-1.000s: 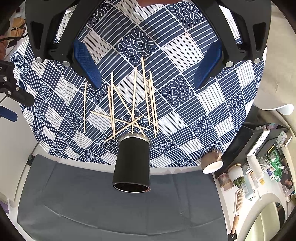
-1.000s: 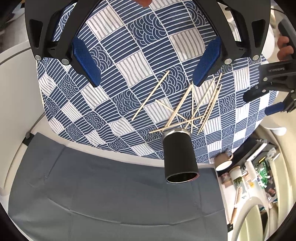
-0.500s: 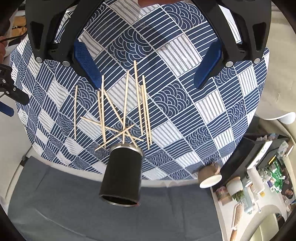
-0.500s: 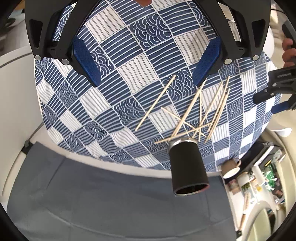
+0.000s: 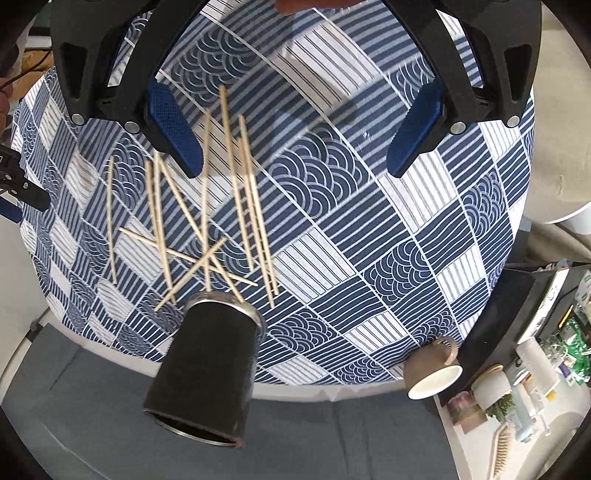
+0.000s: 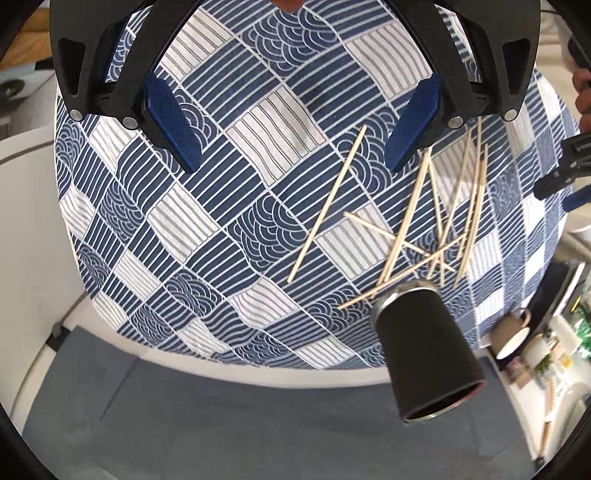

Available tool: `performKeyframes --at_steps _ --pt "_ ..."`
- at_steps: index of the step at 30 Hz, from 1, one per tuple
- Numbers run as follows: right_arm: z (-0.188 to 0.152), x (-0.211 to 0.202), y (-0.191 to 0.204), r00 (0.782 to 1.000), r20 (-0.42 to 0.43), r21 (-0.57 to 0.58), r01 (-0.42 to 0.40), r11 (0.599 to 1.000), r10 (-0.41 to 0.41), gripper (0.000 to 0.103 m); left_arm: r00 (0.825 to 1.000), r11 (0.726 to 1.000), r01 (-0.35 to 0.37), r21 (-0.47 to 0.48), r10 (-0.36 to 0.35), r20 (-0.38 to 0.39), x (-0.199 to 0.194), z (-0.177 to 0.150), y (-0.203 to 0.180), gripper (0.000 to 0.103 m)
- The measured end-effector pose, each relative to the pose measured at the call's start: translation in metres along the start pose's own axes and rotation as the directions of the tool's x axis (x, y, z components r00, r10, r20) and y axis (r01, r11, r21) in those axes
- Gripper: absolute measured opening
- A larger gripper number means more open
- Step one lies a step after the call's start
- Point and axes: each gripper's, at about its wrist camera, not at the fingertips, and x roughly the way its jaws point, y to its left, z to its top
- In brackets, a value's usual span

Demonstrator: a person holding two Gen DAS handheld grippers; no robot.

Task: Organize utensils
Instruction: 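Close the left and right grippers each on one wooden stick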

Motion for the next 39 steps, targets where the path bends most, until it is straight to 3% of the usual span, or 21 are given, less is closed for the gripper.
performKeyframes --at_steps 7,19,21,27,30,35,39 --pt "0.012 0.037 0.018 0.996 -0.074 0.025 0.061 0.998 -0.059 0.095 0.995 0.999 0.047 0.015 -0.045 -0.086 0.046 0.017 0.011 0.097" --pt "0.011 0.097 0.023 0.978 -0.174 0.065 0.126 0.99 -0.113 0.095 0.985 0.998 0.03 0.06 -0.019 -0.17 0.102 0.035 0.01 0.098" --pt "0.011 0.103 0.022 0.976 -0.185 0.075 0.131 0.989 -0.115 0.095 0.983 0.997 0.054 0.051 -0.044 -0.178 0.105 0.037 0.011 0.098" --pt "0.016 0.112 0.014 0.983 -0.172 0.143 0.086 0.986 -0.061 0.095 0.984 0.994 0.005 0.105 0.014 -0.175 0.11 0.042 0.001 0.099" --pt "0.02 0.118 0.003 0.984 -0.179 0.198 0.058 0.979 -0.022 0.096 0.985 0.996 0.003 0.087 0.012 -0.171 0.111 0.042 0.001 0.099" --pt "0.025 0.123 -0.001 0.983 -0.182 0.184 0.053 0.981 -0.019 0.097 0.995 0.996 0.006 0.094 0.003 -0.095 0.106 0.029 0.001 0.099" --pt "0.027 0.124 0.001 0.98 -0.2 0.188 0.057 0.98 -0.019 0.097 0.992 0.997 0.008 0.082 0.002 -0.129 0.105 0.022 -0.001 0.099"
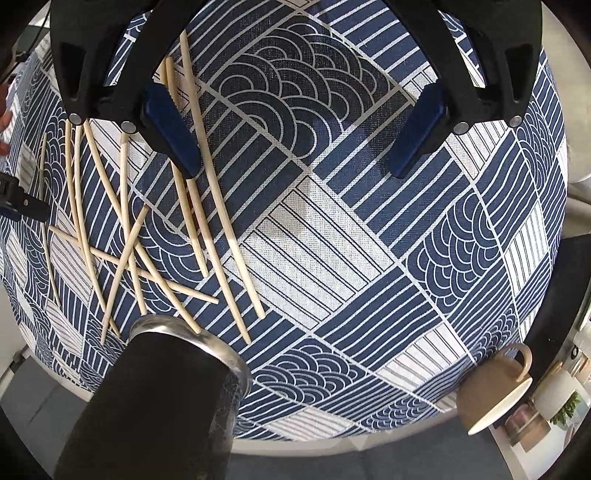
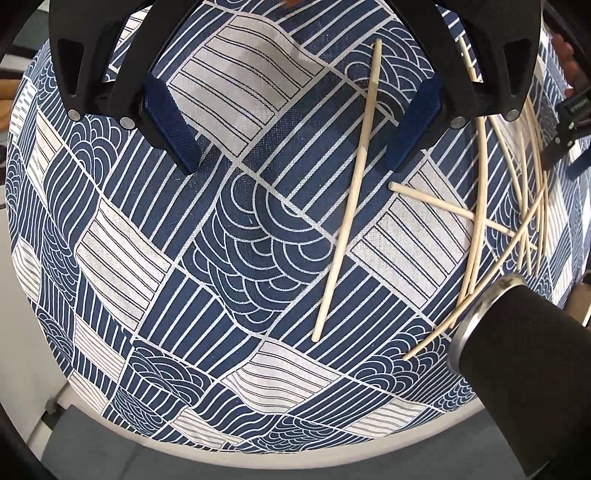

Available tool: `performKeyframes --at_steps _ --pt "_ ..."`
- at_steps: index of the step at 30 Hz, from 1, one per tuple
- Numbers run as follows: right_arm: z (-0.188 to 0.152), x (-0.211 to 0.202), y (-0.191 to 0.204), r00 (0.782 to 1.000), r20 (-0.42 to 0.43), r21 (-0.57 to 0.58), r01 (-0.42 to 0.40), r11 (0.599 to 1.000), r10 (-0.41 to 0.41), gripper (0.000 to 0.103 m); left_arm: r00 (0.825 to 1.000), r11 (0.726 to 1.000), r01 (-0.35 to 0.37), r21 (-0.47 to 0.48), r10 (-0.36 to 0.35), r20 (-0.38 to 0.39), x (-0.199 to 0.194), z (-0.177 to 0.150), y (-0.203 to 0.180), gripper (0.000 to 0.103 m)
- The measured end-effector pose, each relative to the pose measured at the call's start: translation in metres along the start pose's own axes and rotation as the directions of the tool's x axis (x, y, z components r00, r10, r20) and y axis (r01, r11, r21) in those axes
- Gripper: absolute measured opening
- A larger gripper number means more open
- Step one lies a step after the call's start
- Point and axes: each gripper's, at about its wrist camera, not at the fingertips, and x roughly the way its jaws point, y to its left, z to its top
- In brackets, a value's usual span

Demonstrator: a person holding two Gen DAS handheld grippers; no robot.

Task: Organize utensils
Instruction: 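Close the left and right grippers each on one wooden stick, then lift the left gripper's stick over the black holder while the right gripper lifts its stick too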

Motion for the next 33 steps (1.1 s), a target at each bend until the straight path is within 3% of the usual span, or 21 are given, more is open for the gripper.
performKeyframes --at_steps 5,6,7,8,9,10,11,12,16,21,26,29,30,31,33 --pt "0.007 0.003 0.003 0.999 -0.032 -0.031 -0.008 0.999 0.007 0.092 1.0 1.0 -0.011 -0.026 0.011 0.002 -0.001 0.004 0.003 0.096" --pt "0.007 0.001 0.002 0.999 -0.031 -0.039 -0.008 0.999 0.007 0.079 1.0 1.0 -0.013 -0.027 0.013 0.005 -0.005 0.004 0.004 0.087" --pt "0.008 -0.002 -0.001 1.0 -0.027 -0.041 -0.011 0.999 0.01 0.057 1.0 1.0 -0.012 -0.027 0.012 0.011 -0.009 0.003 0.006 0.072" --pt "0.007 -0.005 0.0 1.0 -0.024 -0.051 -0.014 0.999 0.013 0.044 1.0 1.0 -0.009 -0.028 0.01 0.011 -0.014 0.002 0.008 0.063" --pt "0.009 -0.009 -0.003 0.999 -0.028 -0.066 -0.018 0.998 0.016 0.018 1.0 1.0 -0.007 -0.026 0.008 0.005 -0.017 0.002 0.01 0.043" --pt "0.011 -0.01 -0.006 0.999 -0.037 -0.068 -0.018 0.998 0.015 0.007 1.0 1.0 -0.005 -0.022 0.005 -0.002 -0.02 0.002 0.012 0.018" --pt "0.012 -0.009 -0.01 0.999 -0.043 -0.068 -0.019 0.997 0.017 0.007 1.0 1.0 0.004 -0.02 -0.004 -0.013 -0.022 0.0 0.014 0.008" --pt "0.012 -0.009 -0.012 0.998 -0.046 -0.073 -0.033 0.997 0.03 0.006 0.999 1.0 0.016 -0.025 -0.017 -0.03 -0.025 -0.002 0.019 0.005" --pt "0.012 -0.012 -0.02 0.997 -0.04 -0.076 -0.067 0.995 0.064 0.0 0.998 0.998 0.019 -0.064 -0.023 -0.061 -0.029 -0.011 0.036 0.005" --pt "0.005 -0.017 -0.036 0.996 -0.03 -0.06 -0.085 0.995 0.083 0.0 0.997 0.988 0.006 -0.156 -0.018 -0.077 -0.037 -0.026 0.061 0.005" --pt "-0.005 -0.032 -0.057 0.985 0.01 -0.044 -0.172 0.984 0.172 0.001 0.998 0.982 -0.01 -0.189 -0.002 -0.062 -0.059 -0.048 0.078 0.005" --pt "-0.014 -0.037 -0.056 0.966 0.014 -0.046 -0.256 0.966 0.256 0.007 0.999 0.98 -0.018 -0.201 0.008 -0.052 -0.071 -0.059 0.08 0.005" --pt "-0.016 -0.037 -0.051 0.964 0.013 -0.053 -0.263 0.963 0.264 0.016 0.999 0.979 -0.018 -0.203 0.009 -0.048 -0.075 -0.064 0.079 0.005" --pt "-0.016 -0.038 -0.047 0.962 0.014 -0.065 -0.272 0.96 0.273 0.034 0.999 0.979 -0.019 -0.205 0.01 -0.043 -0.079 -0.068 0.078 0.005" --pt "-0.014 -0.038 -0.038 0.963 0.024 -0.08 -0.266 0.961 0.269 0.047 0.999 0.977 -0.013 -0.213 0.006 -0.034 -0.094 -0.079 0.084 0.005"
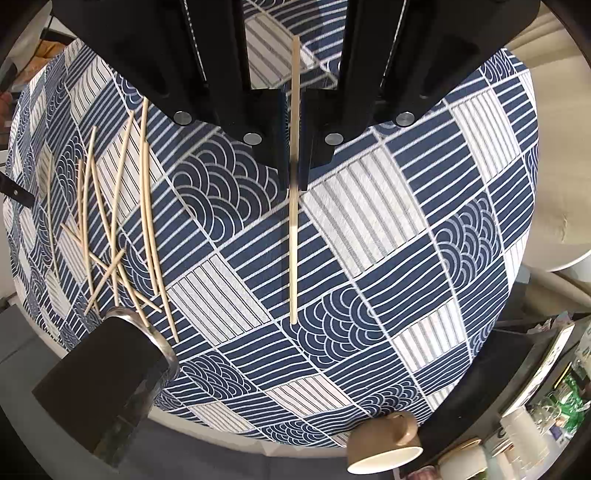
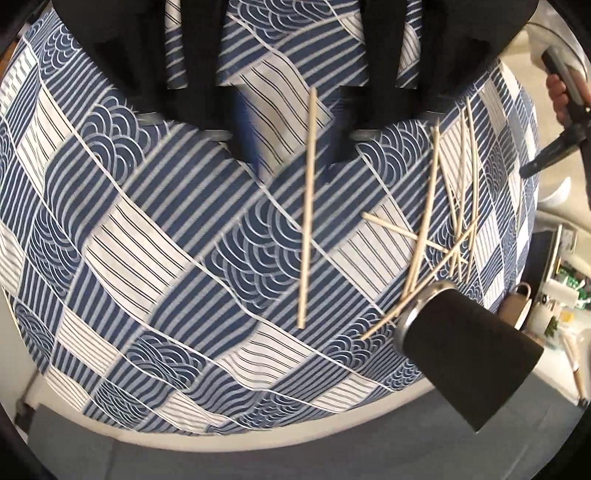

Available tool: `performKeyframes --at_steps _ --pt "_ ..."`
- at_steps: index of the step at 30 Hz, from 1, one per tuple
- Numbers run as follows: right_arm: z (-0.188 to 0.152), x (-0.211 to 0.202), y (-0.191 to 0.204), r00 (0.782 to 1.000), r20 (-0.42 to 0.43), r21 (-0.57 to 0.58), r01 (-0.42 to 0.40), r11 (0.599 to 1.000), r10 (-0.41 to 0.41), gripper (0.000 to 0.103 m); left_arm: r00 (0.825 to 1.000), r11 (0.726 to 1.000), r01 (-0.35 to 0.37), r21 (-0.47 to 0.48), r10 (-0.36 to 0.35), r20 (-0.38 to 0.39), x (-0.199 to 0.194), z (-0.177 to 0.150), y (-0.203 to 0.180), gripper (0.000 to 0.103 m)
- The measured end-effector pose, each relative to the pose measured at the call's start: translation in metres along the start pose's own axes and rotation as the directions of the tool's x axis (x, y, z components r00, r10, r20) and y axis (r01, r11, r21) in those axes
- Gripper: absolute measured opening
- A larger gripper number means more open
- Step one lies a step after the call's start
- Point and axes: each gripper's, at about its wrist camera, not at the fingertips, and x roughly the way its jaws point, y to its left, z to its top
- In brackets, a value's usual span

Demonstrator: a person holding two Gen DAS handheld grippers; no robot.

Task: Organize utensils
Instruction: 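Lift the left gripper's stick over the black holder while the right gripper lifts its stick too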

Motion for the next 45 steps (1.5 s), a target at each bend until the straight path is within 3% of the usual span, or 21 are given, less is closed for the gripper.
performKeyframes --at_steps 5,10,15,18,22,30,34,45 --pt "0.013 0.017 0.015 0.999 -0.019 -0.027 0.032 0.999 -0.032 0.042 1.0 1.0 -0.012 -0.02 0.012 0.028 -0.007 -0.002 -0.003 0.005" --pt "0.028 0.047 0.03 0.985 -0.074 -0.085 0.148 0.985 -0.154 0.022 0.998 0.999 -0.011 -0.049 0.014 0.053 -0.017 -0.008 0.007 0.005" --pt "0.028 0.04 0.038 0.976 -0.062 -0.11 0.2 0.974 -0.208 0.006 0.997 0.997 -0.003 -0.078 0.009 0.079 -0.025 -0.01 0.013 0.005" --pt "0.028 0.033 0.035 0.981 -0.07 -0.09 0.172 0.981 -0.179 0.005 0.996 0.996 -0.006 -0.084 0.014 0.093 -0.03 -0.01 0.015 0.005" --pt "0.028 0.009 0.033 0.989 -0.022 -0.092 0.146 0.985 -0.149 0.005 0.994 0.997 0.003 -0.082 0.006 0.111 -0.038 -0.004 0.015 0.005" --pt "0.041 -0.068 0.056 0.983 0.161 -0.119 0.109 0.987 -0.089 0.005 0.981 0.999 0.026 -0.037 -0.018 0.193 -0.062 0.027 0.001 0.005" --pt "0.056 -0.097 0.08 0.966 0.258 -0.145 0.072 0.987 -0.033 0.005 0.969 0.998 0.059 -0.018 -0.053 0.242 -0.078 0.047 -0.01 0.005" --pt "0.091 -0.164 0.139 0.886 0.45 -0.251 0.007 0.968 0.11 0.005 0.901 0.984 0.15 0.092 -0.174 0.396 -0.146 0.123 -0.055 0.005"
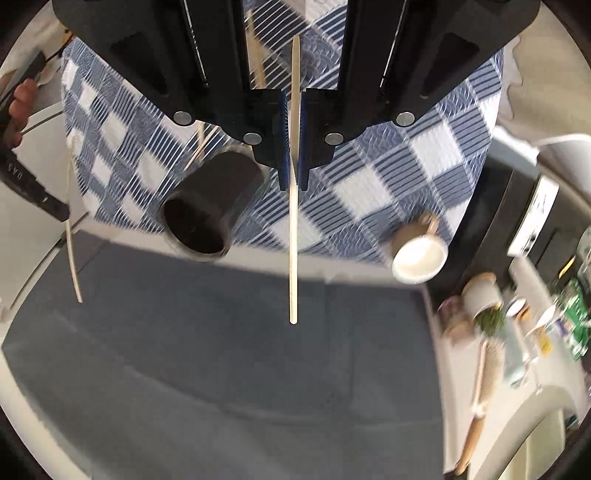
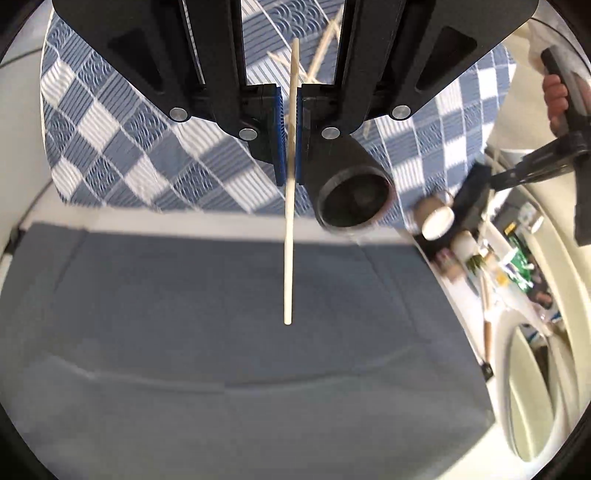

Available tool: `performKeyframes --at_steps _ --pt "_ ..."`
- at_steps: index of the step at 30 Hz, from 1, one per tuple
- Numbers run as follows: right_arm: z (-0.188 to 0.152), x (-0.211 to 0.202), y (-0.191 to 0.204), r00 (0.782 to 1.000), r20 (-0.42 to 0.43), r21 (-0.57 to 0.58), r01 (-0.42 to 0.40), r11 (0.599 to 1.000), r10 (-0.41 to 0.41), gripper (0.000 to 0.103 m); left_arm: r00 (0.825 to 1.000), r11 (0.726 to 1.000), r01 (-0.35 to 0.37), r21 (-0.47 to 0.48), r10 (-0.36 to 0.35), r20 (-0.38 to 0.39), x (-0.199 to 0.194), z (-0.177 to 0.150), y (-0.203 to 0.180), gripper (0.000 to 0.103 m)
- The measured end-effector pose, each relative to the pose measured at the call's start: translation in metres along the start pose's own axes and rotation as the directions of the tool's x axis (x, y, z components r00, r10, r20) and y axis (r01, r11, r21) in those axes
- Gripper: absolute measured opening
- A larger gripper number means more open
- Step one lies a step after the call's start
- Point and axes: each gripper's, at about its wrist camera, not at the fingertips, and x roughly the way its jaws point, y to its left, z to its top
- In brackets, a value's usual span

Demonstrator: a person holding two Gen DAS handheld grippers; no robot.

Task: Organize utensils
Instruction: 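Lift the left gripper's stick over the black holder while the right gripper lifts its stick too, then open both grippers to drop the sticks into the black holder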

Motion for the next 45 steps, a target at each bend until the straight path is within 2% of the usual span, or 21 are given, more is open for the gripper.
performKeyframes --at_steps 6,11,14,18,20,23,29,34,35,37,39,40,41,43,45 --pt "0.032 -0.005 0.017 0.994 0.102 -0.002 -0.026 1.0 0.026 0.005 0.992 0.993 0.114 0.026 -0.115 0.057 -0.003 0.044 -0.025 0.005" --pt "0.052 0.0 0.023 0.975 0.2 0.011 -0.103 0.995 0.098 0.005 0.966 0.973 0.226 0.042 -0.23 0.115 -0.001 0.069 -0.039 0.005" --pt "0.059 0.01 0.024 0.963 0.235 0.015 -0.138 0.99 0.13 0.005 0.937 0.953 0.298 0.057 -0.304 0.17 0.003 0.078 -0.045 0.005" --pt "0.062 0.036 0.02 0.942 0.28 0.031 -0.2 0.979 0.184 0.005 0.872 0.907 0.414 0.077 -0.419 0.253 0.019 0.079 -0.047 0.005" --pt "0.06 0.053 0.016 0.939 0.279 0.043 -0.221 0.974 0.2 0.005 0.846 0.885 0.457 0.095 -0.465 0.261 0.038 0.077 -0.049 0.005" --pt "0.054 0.088 0.014 0.947 0.268 0.051 -0.201 0.978 0.18 0.005 0.829 0.873 0.477 0.1 -0.484 0.28 0.063 0.073 -0.048 0.005" --pt "0.028 0.129 0.01 0.942 0.269 0.06 -0.222 0.973 0.199 0.005 0.834 0.886 0.447 0.121 -0.462 0.303 0.121 0.055 -0.049 0.005" --pt "0.004 0.144 0.007 0.944 0.263 0.048 -0.218 0.975 0.198 0.005 0.835 0.887 0.439 0.147 -0.462 0.297 0.14 0.037 -0.055 0.005" --pt "0.0 0.145 0.007 0.945 0.261 0.044 -0.218 0.975 0.199 0.005 0.838 0.889 0.431 0.154 -0.458 0.296 0.142 0.032 -0.056 0.005" --pt "-0.007 0.147 0.008 0.948 0.245 0.026 -0.218 0.976 0.205 0.005 0.856 0.907 0.392 0.154 -0.421 0.301 0.148 0.024 -0.059 0.005" --pt "-0.015 0.147 0.004 0.953 0.224 0.017 -0.214 0.977 0.205 0.008 0.862 0.906 0.393 0.154 -0.422 0.283 0.145 0.017 -0.063 0.005" --pt "-0.016 0.146 0.003 0.953 0.213 0.024 -0.225 0.974 0.215 0.009 0.868 0.914 0.374 0.155 -0.404 0.288 0.145 0.015 -0.064 0.006" --pt "-0.018 0.144 0.001 0.953 0.208 0.036 -0.233 0.972 0.221 0.009 0.872 0.918 0.364 0.158 -0.396 0.288 0.144 0.014 -0.064 0.007" --pt "-0.018 0.136 -0.002 0.955 0.197 0.045 -0.235 0.971 0.222 0.009 0.873 0.917 0.367 0.158 -0.398 0.282 0.134 0.016 -0.063 0.019" --pt "-0.012 0.123 -0.002 0.962 0.196 0.031 -0.201 0.979 0.191 0.01 0.875 0.924 0.35 0.152 -0.38 0.299 0.118 0.02 -0.059 0.028"
